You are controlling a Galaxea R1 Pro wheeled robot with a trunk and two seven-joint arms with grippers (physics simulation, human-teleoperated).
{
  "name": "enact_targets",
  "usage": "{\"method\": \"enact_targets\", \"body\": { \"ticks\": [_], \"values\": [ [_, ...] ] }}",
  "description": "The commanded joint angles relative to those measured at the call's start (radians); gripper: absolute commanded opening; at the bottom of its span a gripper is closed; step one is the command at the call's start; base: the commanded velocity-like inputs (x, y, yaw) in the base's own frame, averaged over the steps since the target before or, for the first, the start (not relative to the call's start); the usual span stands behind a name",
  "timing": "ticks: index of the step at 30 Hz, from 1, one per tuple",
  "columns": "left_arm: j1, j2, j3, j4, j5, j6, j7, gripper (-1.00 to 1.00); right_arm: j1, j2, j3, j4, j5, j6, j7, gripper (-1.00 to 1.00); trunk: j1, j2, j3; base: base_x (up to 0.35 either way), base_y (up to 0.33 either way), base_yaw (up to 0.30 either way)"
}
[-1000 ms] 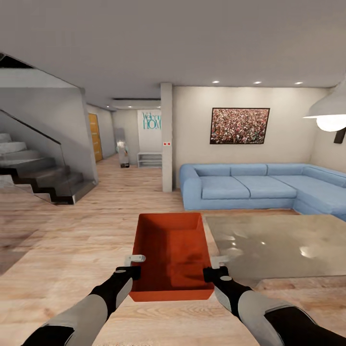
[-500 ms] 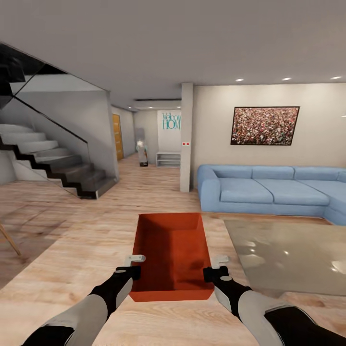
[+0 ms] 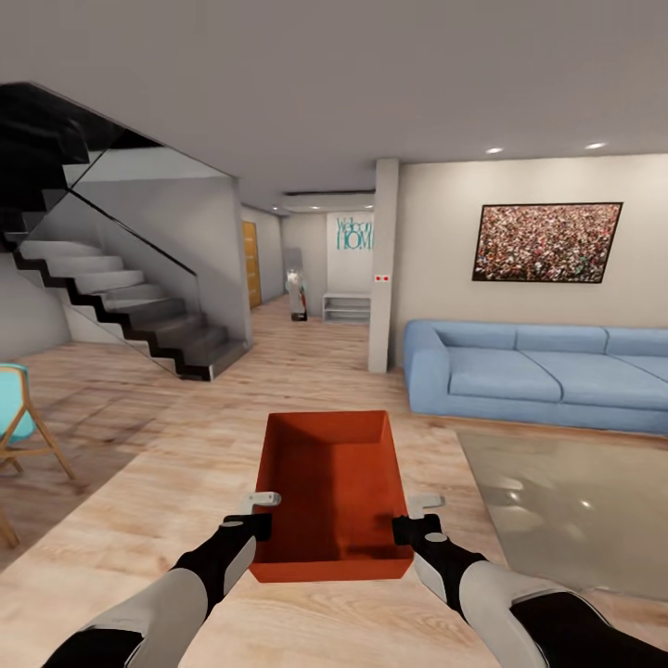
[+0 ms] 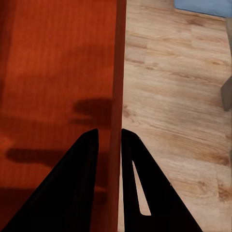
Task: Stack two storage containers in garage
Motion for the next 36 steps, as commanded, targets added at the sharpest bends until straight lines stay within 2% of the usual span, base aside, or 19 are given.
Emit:
{"method": "enact_targets", "body": {
  "ticks": [1,31,36],
  "values": [
    [-0.001,-0.001,0.029,-0.013,0.001,0.006,0.008,-1.00,-0.001,0.006,-0.029,0.004,-0.004,-0.003,-0.003,-1.00,0.001,-0.001,-0.001,0.297,0.000,0.006],
    [-0.001,-0.001,0.029,-0.011,0.004,0.006,0.008,-1.00,-0.001,0.006,-0.029,0.004,-0.004,-0.003,-0.003,-1.00,0.001,-0.001,-0.001,0.320,0.000,0.001],
    [-0.001,-0.001,0.029,-0.011,0.004,0.006,0.008,-1.00,-0.001,0.006,-0.030,0.004,-0.004,-0.004,-0.003,-1.00,0.001,-0.001,-0.001,0.321,0.000,0.155]
  ]
}}
